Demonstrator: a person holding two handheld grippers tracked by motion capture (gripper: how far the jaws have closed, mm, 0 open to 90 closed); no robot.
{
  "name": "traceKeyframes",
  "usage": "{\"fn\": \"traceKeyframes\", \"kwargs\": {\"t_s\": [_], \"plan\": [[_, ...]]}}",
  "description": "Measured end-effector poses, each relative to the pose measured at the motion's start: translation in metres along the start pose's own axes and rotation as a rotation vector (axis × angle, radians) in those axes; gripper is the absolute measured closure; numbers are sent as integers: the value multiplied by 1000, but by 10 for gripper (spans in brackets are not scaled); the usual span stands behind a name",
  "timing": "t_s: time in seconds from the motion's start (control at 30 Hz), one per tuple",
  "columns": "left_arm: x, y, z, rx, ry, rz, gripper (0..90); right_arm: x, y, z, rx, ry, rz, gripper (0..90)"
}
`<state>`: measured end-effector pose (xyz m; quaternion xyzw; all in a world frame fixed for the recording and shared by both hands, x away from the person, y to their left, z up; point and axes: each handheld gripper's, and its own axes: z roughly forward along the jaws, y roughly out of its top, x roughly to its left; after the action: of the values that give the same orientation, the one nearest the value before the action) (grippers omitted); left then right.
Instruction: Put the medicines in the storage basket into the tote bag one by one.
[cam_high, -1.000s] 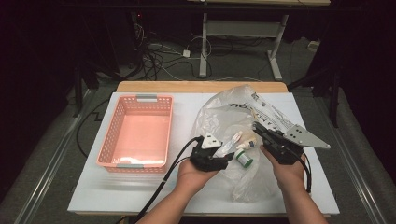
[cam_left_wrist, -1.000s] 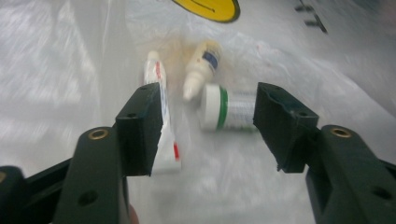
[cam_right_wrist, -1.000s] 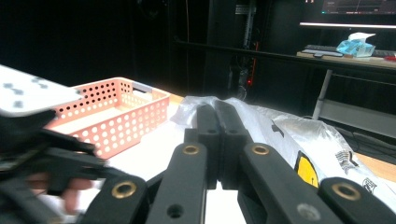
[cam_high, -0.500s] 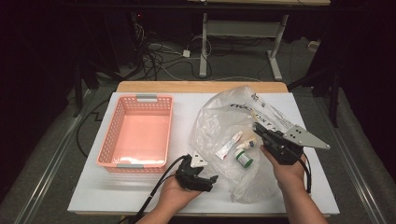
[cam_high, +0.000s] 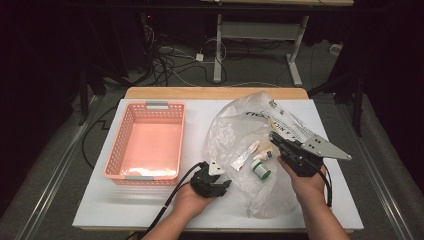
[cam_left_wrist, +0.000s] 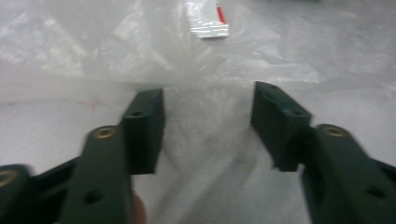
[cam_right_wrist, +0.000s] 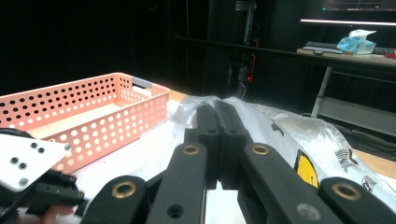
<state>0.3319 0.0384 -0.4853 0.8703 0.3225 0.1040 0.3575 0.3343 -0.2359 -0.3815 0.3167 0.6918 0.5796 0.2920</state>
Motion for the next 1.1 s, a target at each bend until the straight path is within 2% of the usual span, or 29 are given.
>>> {"fn": "traceKeyframes", "kwargs": {"t_s": [0.07,0.13,0.17,0.27,0.57,0.67,0.93,1.1], "plan": [[-1,0,0,-4,-3,1,582,0,0,0,-1,-2,-1,900],[-4,0,0,-7,-16,35,673,0,-1,0,5,-2,-3,900],[-7,0,0,-5,-16,59,749,0,-1,0,7,-2,-2,900],[-8,0,1,-2,-32,56,877,1,-2,0,12,-1,5,900],[-4,-1,-1,-21,-43,28,885,-1,-3,0,10,-1,5,900],[-2,-3,-4,-59,-45,-2,885,-3,-3,0,4,-5,8,900],[0,-9,-14,-159,-55,-37,885,-5,-1,-2,-3,-8,9,900],[-6,-7,-27,-212,-44,-11,885,-4,3,-4,-13,-10,6,900]]}}
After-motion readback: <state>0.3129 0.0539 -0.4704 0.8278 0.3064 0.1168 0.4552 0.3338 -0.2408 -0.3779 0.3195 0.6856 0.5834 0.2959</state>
